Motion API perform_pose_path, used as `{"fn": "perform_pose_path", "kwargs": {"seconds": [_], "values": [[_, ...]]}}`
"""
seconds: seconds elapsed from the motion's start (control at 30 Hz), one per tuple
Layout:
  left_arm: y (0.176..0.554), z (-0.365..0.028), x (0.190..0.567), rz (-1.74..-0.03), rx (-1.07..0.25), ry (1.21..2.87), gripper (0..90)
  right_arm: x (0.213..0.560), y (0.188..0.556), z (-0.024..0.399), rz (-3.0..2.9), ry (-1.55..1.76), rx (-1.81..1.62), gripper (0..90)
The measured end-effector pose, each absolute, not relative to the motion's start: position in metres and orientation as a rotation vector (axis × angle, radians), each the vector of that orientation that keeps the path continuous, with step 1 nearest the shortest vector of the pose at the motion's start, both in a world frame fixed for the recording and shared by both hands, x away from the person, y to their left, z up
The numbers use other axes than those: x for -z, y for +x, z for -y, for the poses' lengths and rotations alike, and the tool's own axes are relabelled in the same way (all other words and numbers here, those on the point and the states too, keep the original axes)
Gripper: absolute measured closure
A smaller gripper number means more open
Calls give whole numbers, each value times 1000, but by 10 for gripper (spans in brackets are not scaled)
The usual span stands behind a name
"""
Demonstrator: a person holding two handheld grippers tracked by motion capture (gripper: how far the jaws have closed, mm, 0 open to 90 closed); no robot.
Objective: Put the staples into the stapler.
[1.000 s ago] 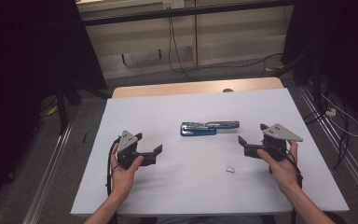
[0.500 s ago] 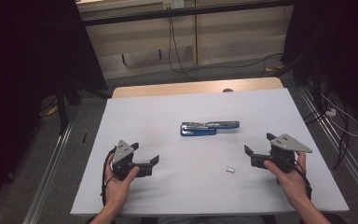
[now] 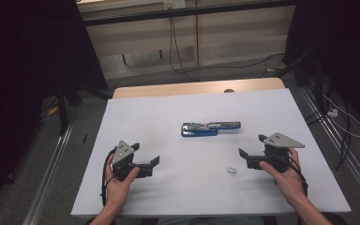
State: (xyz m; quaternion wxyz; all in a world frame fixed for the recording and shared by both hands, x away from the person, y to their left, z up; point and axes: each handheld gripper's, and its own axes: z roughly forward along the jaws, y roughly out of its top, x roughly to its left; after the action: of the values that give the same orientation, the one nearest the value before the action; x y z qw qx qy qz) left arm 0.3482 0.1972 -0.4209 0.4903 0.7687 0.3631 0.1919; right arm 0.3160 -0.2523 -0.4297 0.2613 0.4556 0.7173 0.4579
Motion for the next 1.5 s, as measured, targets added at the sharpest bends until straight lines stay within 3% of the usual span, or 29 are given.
{"fn": "perform_pose_path", "kwargs": {"seconds": [1.0, 1.5], "values": [[344, -193, 418, -858, -497, 1873, 59, 421, 334, 220, -2496, 1131, -1133, 73], [344, -193, 418, -876, -491, 1856, 47, 424, 348, 205, -2591, 1099, -1075, 129]]}}
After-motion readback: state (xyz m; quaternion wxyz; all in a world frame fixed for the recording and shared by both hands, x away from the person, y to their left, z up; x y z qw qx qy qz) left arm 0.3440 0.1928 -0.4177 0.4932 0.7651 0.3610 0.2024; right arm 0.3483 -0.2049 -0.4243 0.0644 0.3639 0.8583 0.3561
